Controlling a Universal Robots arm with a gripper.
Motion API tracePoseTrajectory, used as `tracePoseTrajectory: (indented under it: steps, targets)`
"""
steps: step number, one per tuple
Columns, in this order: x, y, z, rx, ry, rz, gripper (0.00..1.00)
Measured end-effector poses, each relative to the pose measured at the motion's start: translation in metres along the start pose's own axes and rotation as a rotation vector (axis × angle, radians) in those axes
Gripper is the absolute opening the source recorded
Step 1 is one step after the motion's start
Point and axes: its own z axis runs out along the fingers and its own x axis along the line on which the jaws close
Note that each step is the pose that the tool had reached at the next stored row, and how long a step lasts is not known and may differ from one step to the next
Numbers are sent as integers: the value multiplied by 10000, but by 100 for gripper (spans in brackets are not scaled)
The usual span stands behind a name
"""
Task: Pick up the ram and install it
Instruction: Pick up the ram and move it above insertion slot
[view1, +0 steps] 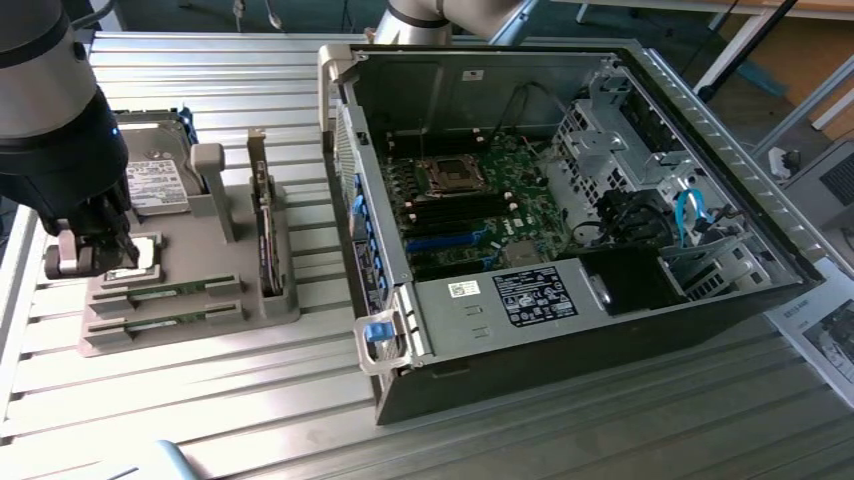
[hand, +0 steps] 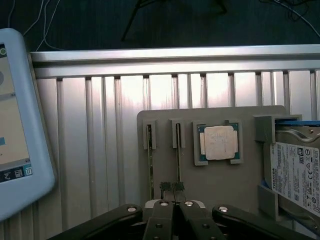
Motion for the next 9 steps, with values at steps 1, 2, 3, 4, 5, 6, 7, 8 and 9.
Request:
tracePoseTrajectory:
  steps: [1, 2, 3, 4, 5, 6, 7, 8, 9]
  targets:
    - [1, 0, 5, 0, 2, 0, 11]
    - [1, 0, 5, -1, 2, 1, 11]
    - [1, 0, 5, -1, 2, 1, 11]
    - [1, 0, 5, -1, 2, 0, 11]
    - [1, -1, 5, -1, 2, 0, 11]
    - [1, -1, 5, -1, 2, 0, 11]
    - [1, 0, 6, -1, 1, 0, 11]
    - [1, -1, 6, 0, 1, 0, 11]
    - [1, -1, 6, 0, 1, 0, 11]
